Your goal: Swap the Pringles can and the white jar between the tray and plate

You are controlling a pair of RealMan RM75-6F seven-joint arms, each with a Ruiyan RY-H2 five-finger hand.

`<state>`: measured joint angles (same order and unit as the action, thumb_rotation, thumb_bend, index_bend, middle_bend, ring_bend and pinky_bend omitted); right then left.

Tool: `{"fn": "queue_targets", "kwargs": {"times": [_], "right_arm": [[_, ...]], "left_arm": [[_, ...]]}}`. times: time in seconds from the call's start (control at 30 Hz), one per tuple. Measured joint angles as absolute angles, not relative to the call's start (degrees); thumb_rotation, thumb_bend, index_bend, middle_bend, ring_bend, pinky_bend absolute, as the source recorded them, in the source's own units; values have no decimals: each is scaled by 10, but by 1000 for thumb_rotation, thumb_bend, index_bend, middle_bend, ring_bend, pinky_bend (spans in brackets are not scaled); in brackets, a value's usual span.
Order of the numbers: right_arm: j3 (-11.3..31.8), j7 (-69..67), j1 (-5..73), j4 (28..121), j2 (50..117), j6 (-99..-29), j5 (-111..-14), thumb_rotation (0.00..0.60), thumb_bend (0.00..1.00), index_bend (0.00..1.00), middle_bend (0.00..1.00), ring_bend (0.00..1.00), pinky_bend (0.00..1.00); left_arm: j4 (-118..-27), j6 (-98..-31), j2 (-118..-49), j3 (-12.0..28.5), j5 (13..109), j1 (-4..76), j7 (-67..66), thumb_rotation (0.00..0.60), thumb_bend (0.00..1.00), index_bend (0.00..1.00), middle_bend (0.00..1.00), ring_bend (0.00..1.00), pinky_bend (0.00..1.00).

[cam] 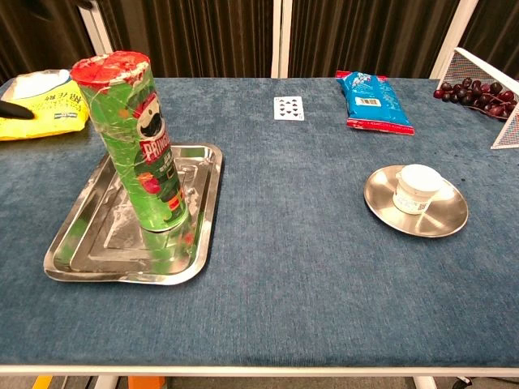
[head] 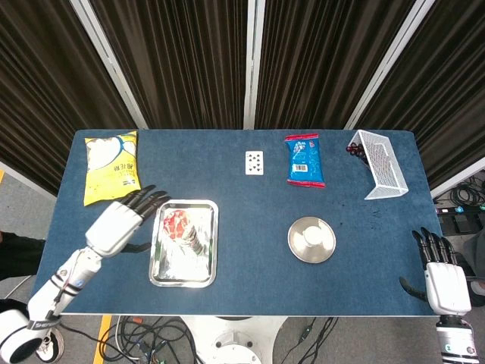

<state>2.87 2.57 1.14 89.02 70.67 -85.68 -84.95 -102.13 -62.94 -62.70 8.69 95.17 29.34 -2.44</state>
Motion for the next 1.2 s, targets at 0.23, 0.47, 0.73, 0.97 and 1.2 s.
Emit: {"fn": "queue_targets", "kwargs": {"times": [0.23,0.47,0.73,0.97,1.2], "right_arm": [[30,13,12,879,709,-851,-843,600,127,0,0,0,0],[31,4,10,873,710,-852,-840,600,129,0,0,0,0],[32,-4,11,863,715,-844,-831,600,129,0,0,0,0],[34,-7,11,862,715,-846,-832,600,129,0,0,0,0],[35,-10,10,859,715,-845,-829,600,129,0,0,0,0]], "left_arm": [[-1034,-578,-625,89,948,345,-25,600,86,91,84,40,187],[-1033,-530,-627,87,928,379,-33,600,86,152,104,41,291],[-1020,-522,-637,80,910,395,-33,600,113,313,267,172,457],[-1015,-531,-644,79,911,406,-35,600,175,404,373,250,497],[-1019,-528,-641,91,901,425,-34,600,189,451,405,279,512]]}}
